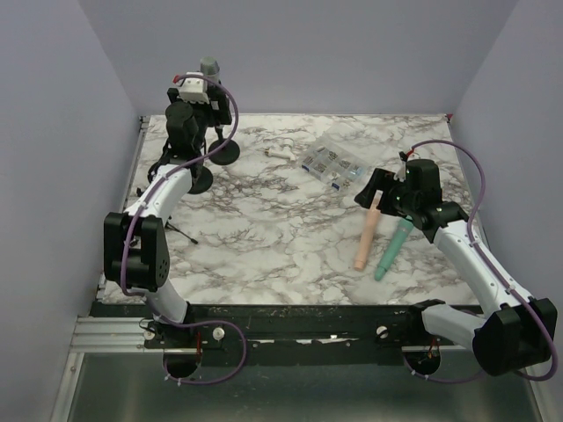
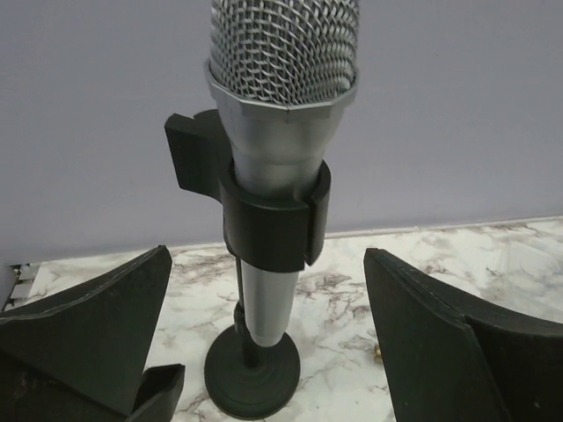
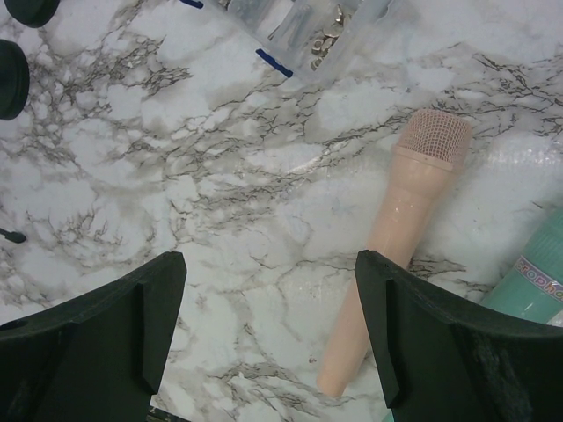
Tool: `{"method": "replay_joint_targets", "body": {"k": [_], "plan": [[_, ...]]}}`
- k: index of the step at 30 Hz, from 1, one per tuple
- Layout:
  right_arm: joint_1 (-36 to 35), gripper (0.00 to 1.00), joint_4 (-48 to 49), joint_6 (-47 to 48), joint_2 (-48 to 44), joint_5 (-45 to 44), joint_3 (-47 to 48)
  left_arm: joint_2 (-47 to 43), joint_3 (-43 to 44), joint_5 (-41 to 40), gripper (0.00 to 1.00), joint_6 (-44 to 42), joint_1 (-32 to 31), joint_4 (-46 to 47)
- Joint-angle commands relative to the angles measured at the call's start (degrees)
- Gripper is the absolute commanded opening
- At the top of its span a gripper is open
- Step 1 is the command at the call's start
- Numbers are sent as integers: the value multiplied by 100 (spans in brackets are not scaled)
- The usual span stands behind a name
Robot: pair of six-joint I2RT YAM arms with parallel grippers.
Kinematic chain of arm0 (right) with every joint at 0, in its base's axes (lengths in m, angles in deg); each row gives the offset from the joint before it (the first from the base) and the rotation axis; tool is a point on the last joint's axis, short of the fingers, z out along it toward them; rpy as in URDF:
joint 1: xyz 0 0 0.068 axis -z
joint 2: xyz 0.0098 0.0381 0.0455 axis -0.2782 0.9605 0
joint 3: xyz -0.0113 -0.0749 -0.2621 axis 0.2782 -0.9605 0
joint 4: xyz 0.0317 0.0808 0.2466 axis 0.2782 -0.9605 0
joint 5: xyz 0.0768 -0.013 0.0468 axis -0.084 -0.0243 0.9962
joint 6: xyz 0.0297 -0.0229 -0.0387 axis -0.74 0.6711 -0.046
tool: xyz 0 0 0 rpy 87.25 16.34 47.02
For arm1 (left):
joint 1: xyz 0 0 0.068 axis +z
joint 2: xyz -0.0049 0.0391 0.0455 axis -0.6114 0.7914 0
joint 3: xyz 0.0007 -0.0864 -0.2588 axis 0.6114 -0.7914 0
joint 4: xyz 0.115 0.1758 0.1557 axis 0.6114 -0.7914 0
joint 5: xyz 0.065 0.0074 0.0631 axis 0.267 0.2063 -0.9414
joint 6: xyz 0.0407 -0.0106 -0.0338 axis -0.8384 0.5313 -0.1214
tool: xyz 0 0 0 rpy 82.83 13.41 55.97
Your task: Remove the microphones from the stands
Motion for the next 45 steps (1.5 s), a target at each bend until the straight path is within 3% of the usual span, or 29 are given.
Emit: {"method": "replay_joint_targets", "body": {"k": [1,6,10,12,15,23,31,45], "plan": [[17,86,-187,-26,59,65,210,295,447,-717,92,-42,-62,469],[16,86,-221,-30,155,52,289,682,853,-752,87,-190,-59,464],[24,86,-223,-59,149,43,298,818,1015,-772,75,-331,-58,543],[21,86,-223,-66,135,38,281,840,1077,-777,66,-404,-63,553],[16,86,-240,-60,119,9,263,811,1086,-853,42,-446,-62,535],[19,86,-223,-70,26,18,215,289,776,-599,1,-360,-124,240],[16,86,-145,-48,-175,46,18,-615,283,-218,0,-231,-444,-637],[19,87,-53,33,-224,231,-110,-2487,-1041,-392,0,82,-1511,-1480]]}}
